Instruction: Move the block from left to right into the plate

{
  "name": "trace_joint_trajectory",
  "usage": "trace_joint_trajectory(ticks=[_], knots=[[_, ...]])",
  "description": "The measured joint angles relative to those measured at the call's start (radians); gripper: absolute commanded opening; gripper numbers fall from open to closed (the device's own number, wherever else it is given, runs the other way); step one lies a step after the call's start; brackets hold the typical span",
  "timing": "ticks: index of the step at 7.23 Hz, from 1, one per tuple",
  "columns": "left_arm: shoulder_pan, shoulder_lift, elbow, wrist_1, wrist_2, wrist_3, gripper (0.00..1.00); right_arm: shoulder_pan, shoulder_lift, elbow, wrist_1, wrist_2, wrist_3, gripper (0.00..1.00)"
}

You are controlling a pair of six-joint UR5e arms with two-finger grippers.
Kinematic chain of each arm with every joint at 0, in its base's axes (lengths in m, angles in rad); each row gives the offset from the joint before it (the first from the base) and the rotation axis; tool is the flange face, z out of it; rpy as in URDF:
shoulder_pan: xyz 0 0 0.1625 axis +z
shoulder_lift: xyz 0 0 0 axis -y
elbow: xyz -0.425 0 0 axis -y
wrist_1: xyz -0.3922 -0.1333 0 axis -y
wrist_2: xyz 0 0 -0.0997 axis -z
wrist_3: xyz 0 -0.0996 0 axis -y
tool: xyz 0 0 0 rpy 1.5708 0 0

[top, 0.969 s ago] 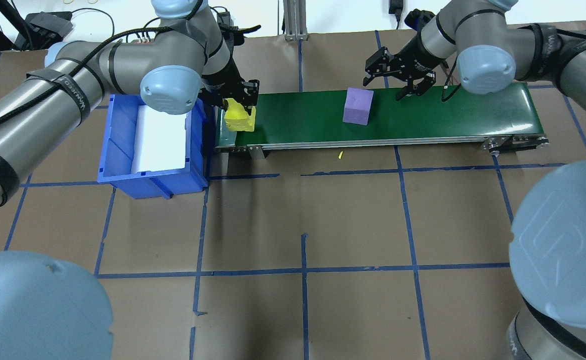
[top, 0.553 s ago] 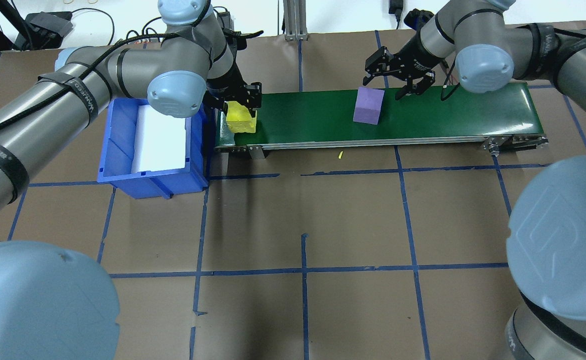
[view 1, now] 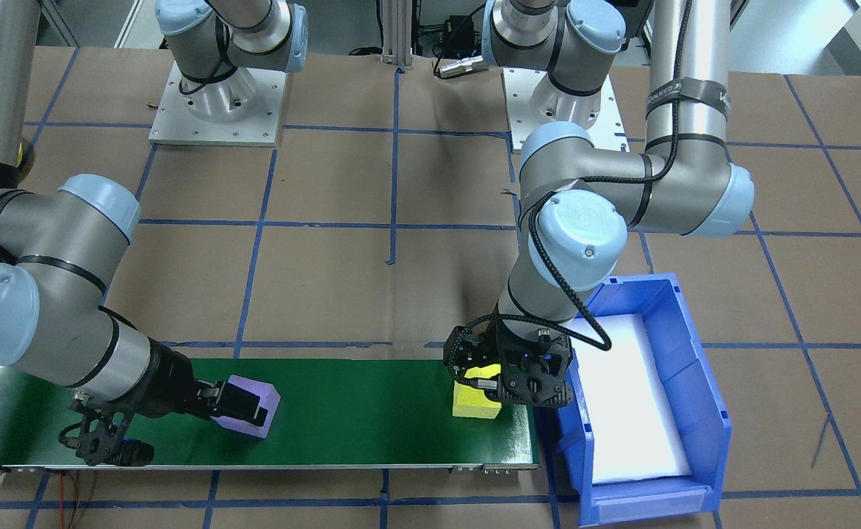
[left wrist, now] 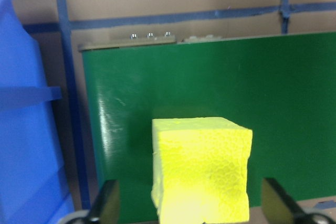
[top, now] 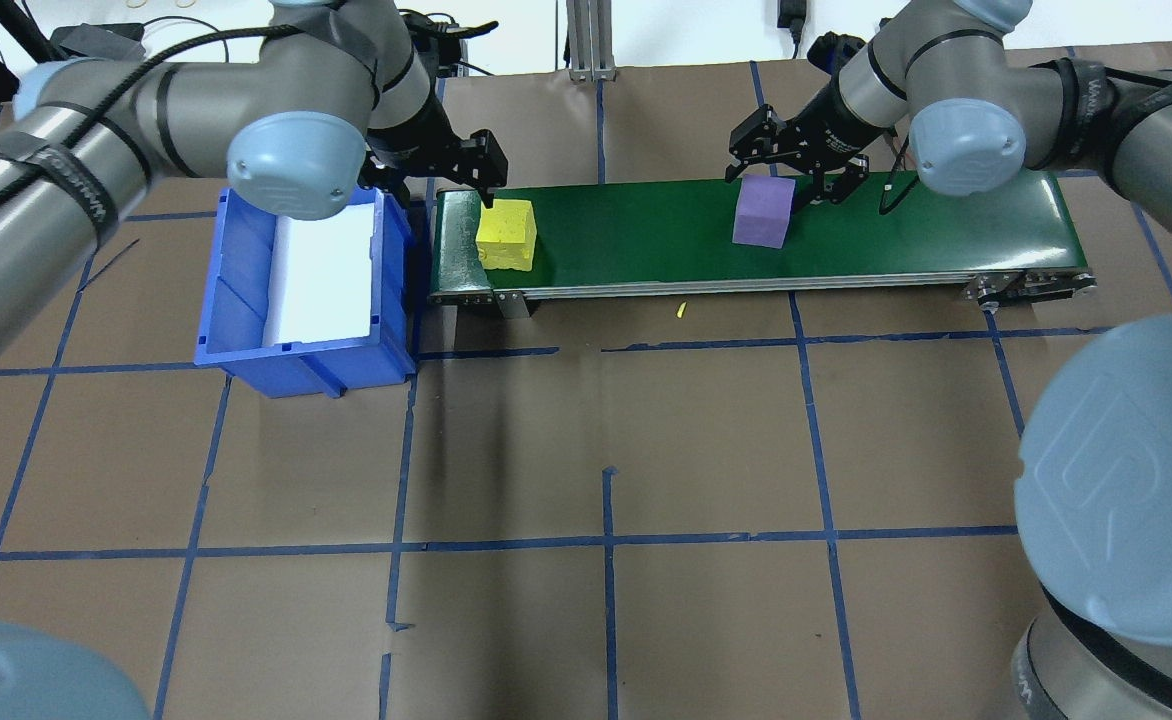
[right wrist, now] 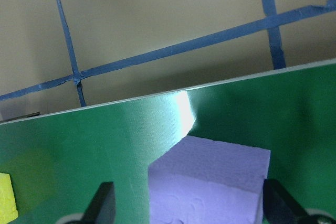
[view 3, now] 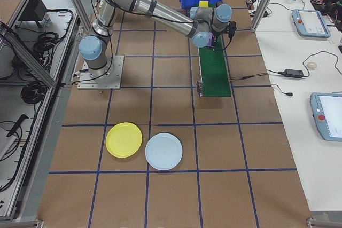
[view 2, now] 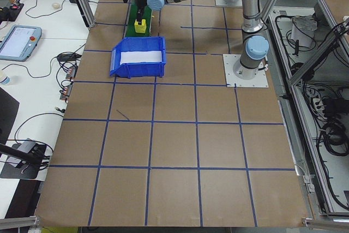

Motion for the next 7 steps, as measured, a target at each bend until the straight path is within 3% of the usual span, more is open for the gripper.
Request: trace_joint_trajectory(ticks=[3,5,6,7], knots=[[0.122,0.215,-0.024,-0.265,0.016,0.019,1.00,0.000,-0.001,-0.001,0.000,0.001,0.002,1.00],[0.132,0.306,-0.071,-0.347,0.065,0.046,1.00,0.000,-0.002,0.001,-0.001,-0.004,-0.004,0.99],[0.127,0.318,-0.086,-0.354,0.073,0.049,1.00,0.000,-0.002,0.005,-0.001,-0.010,-0.010,0.88],[0.119,0.324,-0.086,-0.375,0.078,0.049,1.00,0.000,-0.002,0.009,-0.002,-0.017,-0.014,0.60]])
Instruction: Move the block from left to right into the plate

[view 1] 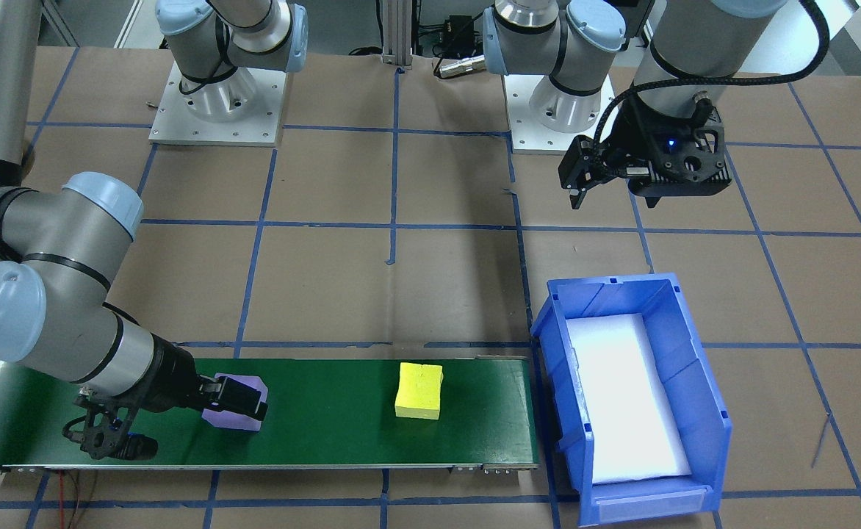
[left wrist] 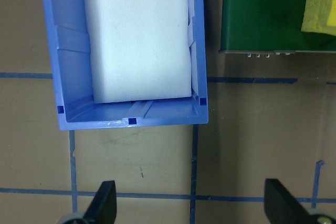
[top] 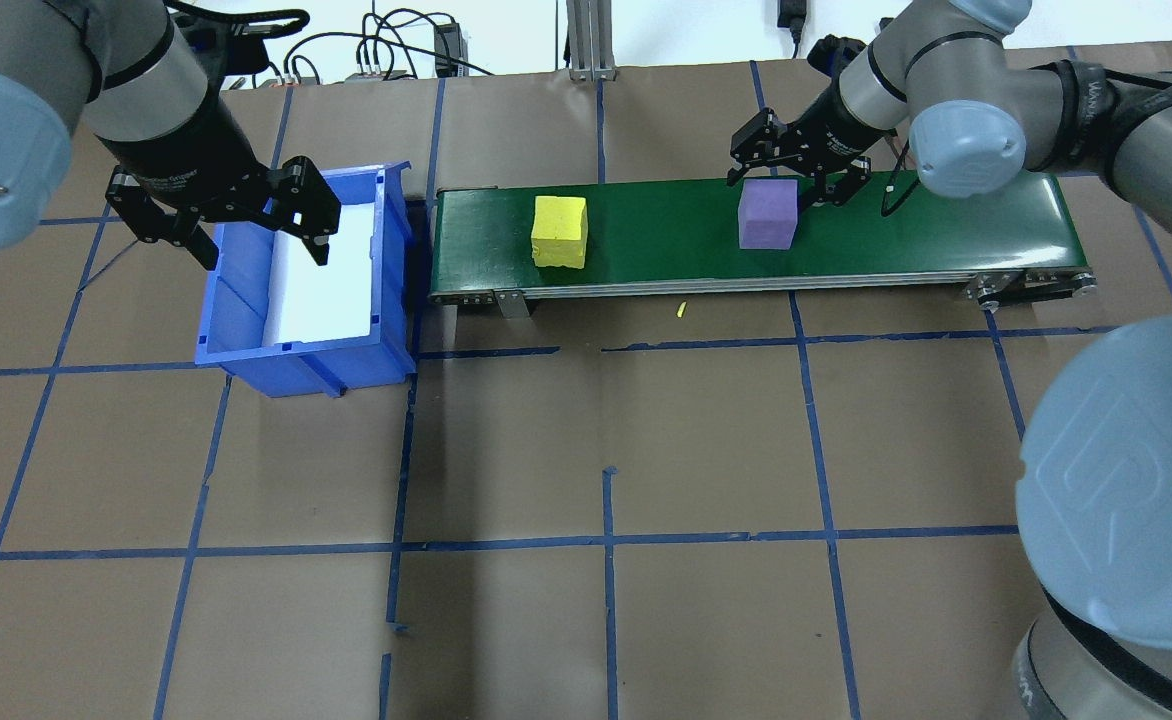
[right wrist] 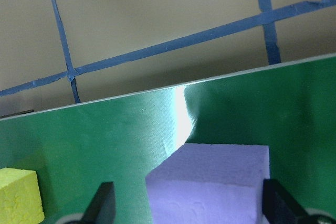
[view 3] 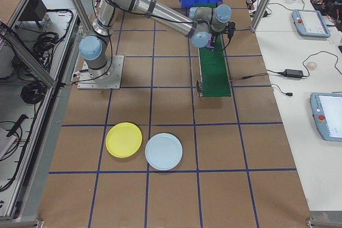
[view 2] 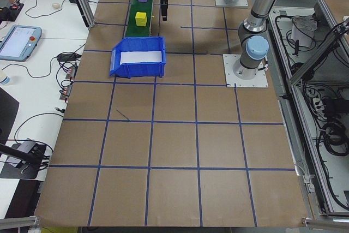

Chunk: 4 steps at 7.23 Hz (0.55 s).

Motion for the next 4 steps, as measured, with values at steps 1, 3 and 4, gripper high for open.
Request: trace_joint_trajectory(ticks=[1,3,4], knots=[[-0.005,0.006,0.014,-0.040,0.000,0.000,1.00,0.000,-0.002,0.005,0.000,-0.018,-0.010,0.46],[0.004,0.008,0.063,-0.110,-0.017,-0.001,1.00,0.000,-0.006,0.007,0.002,-0.093,-0.056,0.44],[0.008,0.009,0.074,-0.123,-0.037,-0.001,1.00,-0.001,-0.016,0.002,0.004,-0.129,-0.077,0.44]])
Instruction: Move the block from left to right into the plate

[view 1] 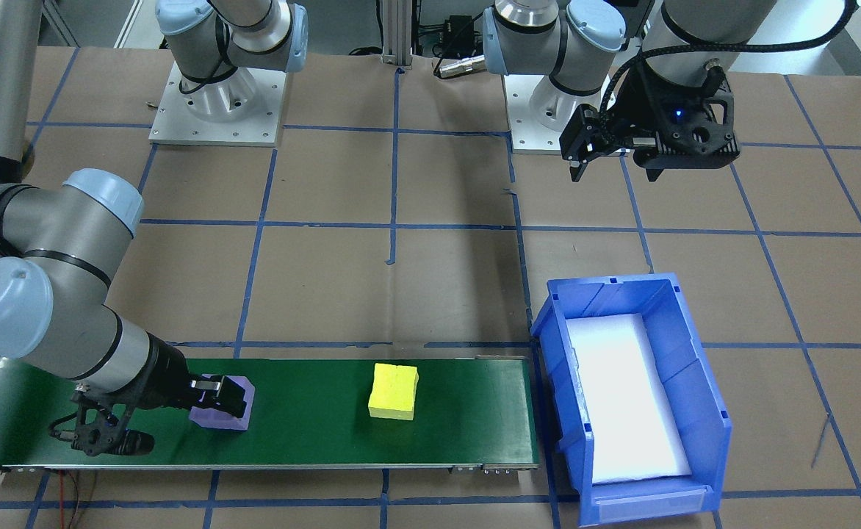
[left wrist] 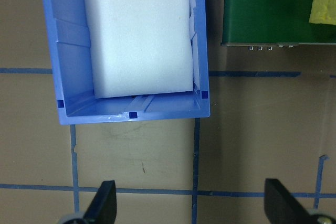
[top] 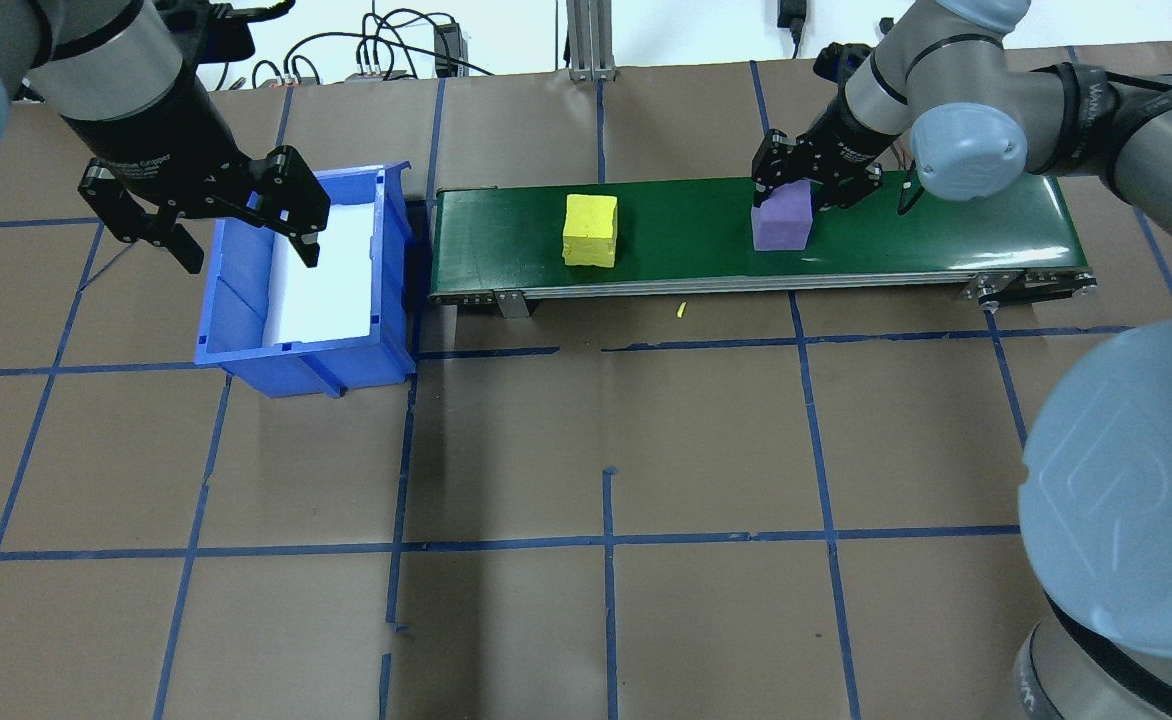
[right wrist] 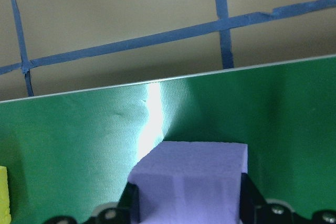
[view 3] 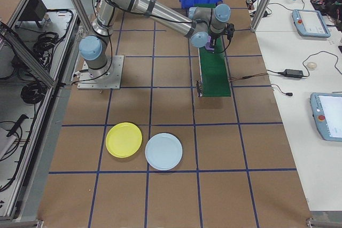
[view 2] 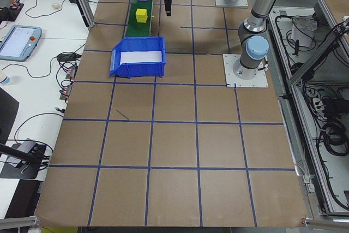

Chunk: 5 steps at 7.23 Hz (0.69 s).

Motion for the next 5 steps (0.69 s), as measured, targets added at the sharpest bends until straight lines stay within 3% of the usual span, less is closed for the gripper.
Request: trace_joint_trajectory(ticks=[2,4,5], knots=[[0.006,0.001,0.007,-0.006,-0.012,0.002,1.00,-0.025,-0.051,-0.004,0.003,-0.137,-0.147,0.44],[0.009,0.002,0.013,-0.005,-0.015,0.007,1.00,-0.149,-0.116,0.001,0.005,-0.322,-0.522,0.44],[0.010,0.001,0.014,-0.005,-0.014,0.007,1.00,-0.248,-0.138,0.004,0.005,-0.388,-0.739,0.44]])
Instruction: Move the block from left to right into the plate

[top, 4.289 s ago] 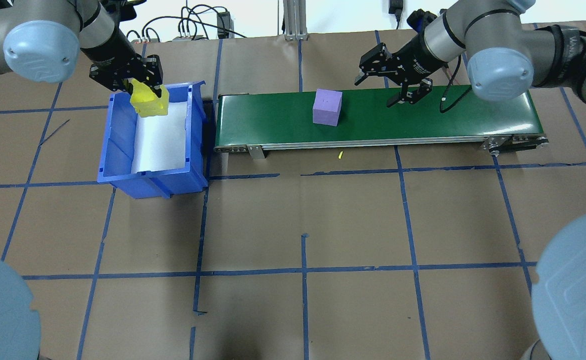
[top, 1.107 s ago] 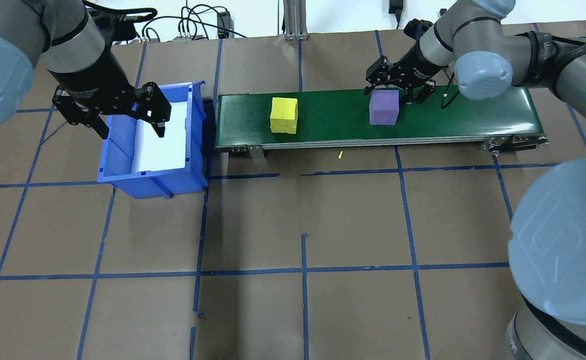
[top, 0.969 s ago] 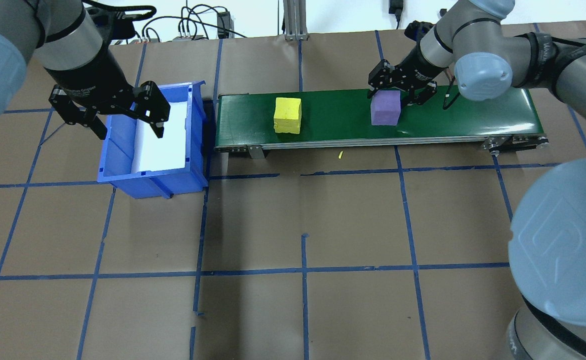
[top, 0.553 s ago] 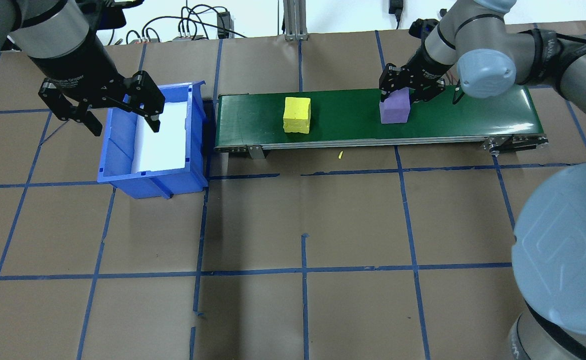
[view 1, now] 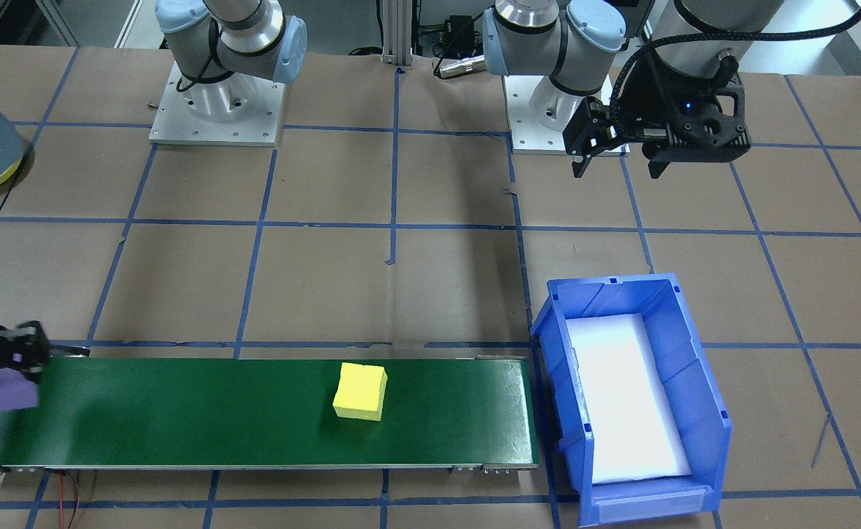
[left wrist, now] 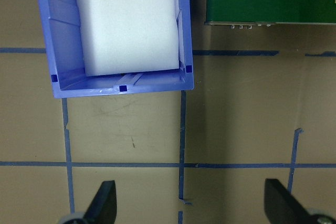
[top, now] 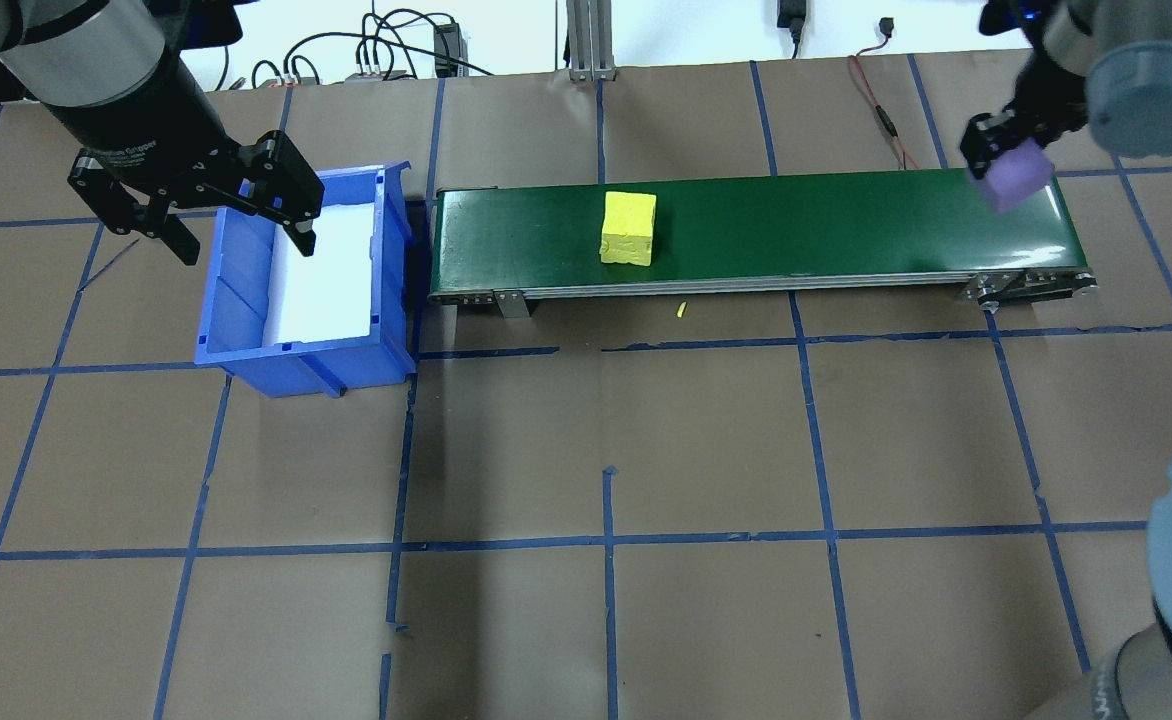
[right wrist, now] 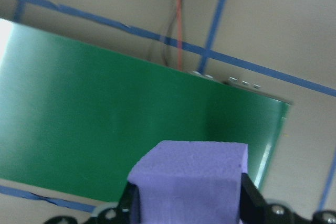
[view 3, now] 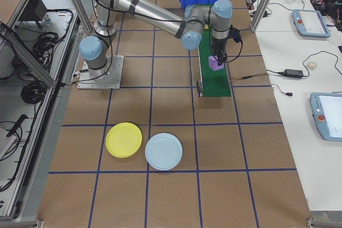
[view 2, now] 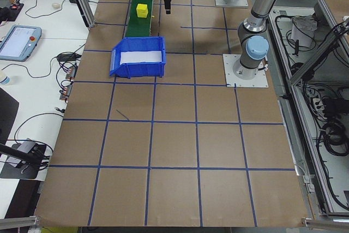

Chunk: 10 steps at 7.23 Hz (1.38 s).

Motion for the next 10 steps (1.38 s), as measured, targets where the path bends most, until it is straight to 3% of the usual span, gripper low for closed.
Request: trace_joint_trajectory(ticks=[3,6,7,8,10], knots=[[0.002,0.000,0.002,0.001,0.000,0.000,1.00,-0.359,0.003,0.041,-0.011,-0.053,-0.495,0.43],[0.003,0.002,0.002,0.001,0.000,0.000,1.00,-0.657,0.029,0.107,-0.020,-0.051,-0.702,0.46],[0.002,0.003,0.002,0.002,0.000,0.000,1.00,-0.718,0.038,0.134,-0.029,-0.046,-0.732,0.76],[0.002,0.003,0.001,0.002,0.001,0.000,1.00,-0.749,0.052,0.158,-0.044,-0.042,-0.742,1.00],[0.003,0.003,0.002,0.004,-0.001,0.000,1.00,-0.764,0.076,0.179,-0.071,-0.041,-0.743,1.00]])
